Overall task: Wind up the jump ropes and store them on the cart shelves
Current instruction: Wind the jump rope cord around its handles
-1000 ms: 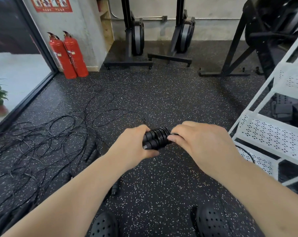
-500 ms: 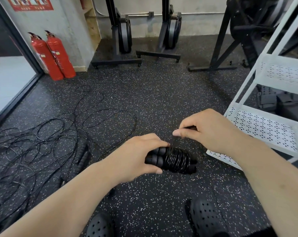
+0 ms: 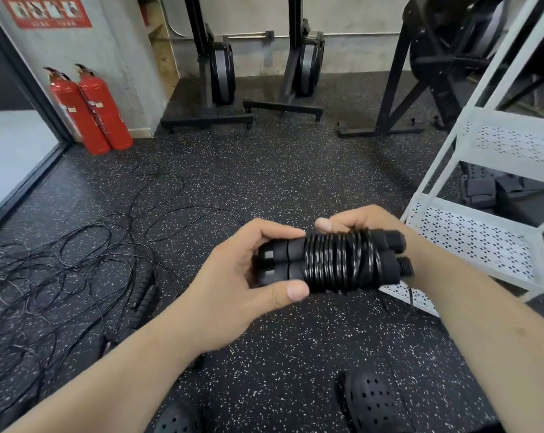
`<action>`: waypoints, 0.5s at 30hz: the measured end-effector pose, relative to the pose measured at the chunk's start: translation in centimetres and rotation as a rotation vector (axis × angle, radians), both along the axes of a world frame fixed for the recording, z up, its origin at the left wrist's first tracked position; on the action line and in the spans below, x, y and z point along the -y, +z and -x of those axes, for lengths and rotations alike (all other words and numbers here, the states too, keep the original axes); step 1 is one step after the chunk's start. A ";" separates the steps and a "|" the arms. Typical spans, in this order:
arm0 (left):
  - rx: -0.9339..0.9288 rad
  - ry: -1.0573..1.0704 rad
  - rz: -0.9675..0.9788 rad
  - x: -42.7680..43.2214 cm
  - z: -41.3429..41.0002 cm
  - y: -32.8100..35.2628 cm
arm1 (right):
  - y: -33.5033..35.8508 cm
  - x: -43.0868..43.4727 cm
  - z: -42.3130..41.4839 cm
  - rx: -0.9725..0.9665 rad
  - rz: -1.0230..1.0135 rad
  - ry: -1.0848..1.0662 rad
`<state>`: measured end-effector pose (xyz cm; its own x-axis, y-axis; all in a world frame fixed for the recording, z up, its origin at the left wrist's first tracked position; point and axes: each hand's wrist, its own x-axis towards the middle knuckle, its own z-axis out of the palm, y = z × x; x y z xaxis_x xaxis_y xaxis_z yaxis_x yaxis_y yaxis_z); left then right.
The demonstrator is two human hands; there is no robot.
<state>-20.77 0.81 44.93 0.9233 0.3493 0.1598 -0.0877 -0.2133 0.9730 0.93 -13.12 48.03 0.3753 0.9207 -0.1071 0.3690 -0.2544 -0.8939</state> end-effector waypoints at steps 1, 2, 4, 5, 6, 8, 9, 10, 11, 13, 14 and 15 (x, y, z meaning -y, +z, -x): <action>0.027 0.032 0.032 -0.1 -0.1 0.0 | -0.4 -0.2 0.5 -0.013 0.039 -0.034; 0.047 0.071 0.059 -0.2 -0.2 0.0 | -0.6 -0.5 1.4 0.057 0.129 -0.075; 0.046 0.170 0.082 -0.5 -0.5 0.2 | -1.8 -1.3 3.1 0.347 0.273 -0.088; 0.031 0.222 0.079 -0.7 -0.6 0.1 | -2.5 -1.7 4.0 0.455 0.289 -0.108; 0.008 0.277 0.064 -0.8 -0.8 0.0 | -2.9 -2.1 5.1 0.509 0.265 -0.132; -0.051 0.397 0.032 -1.3 -1.1 -0.5 | -4.1 -2.4 6.8 0.637 0.237 -0.100; -0.076 0.444 0.031 -1.5 -1.2 -0.9 | -4.6 -2.5 7.6 0.696 0.286 -0.052; -0.092 0.478 0.032 -1.8 -1.3 -1.2 | -4.9 -2.5 8.3 0.737 0.334 0.004; -0.102 0.506 0.028 -2.0 -1.3 -1.6 | -5.3 -2.5 9.1 0.767 0.380 0.023; -0.116 0.549 0.013 -2.4 -1.5 -2.3 | -5.5 -2.5 9.8 0.835 0.431 0.063; -0.124 0.566 0.012 -2.5 -1.6 -2.6 | -5.3 -2.6 10.0 0.870 0.432 0.088; -0.135 0.579 0.006 -2.6 -1.7 -2.9 | -5.3 -2.6 10.1 0.900 0.440 0.108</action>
<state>-19.11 3.44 41.99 0.5944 0.8025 0.0505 0.1663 -0.1842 0.9687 -9.14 -10.56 42.77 0.4010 0.9014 -0.1634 0.9012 -0.4201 -0.1062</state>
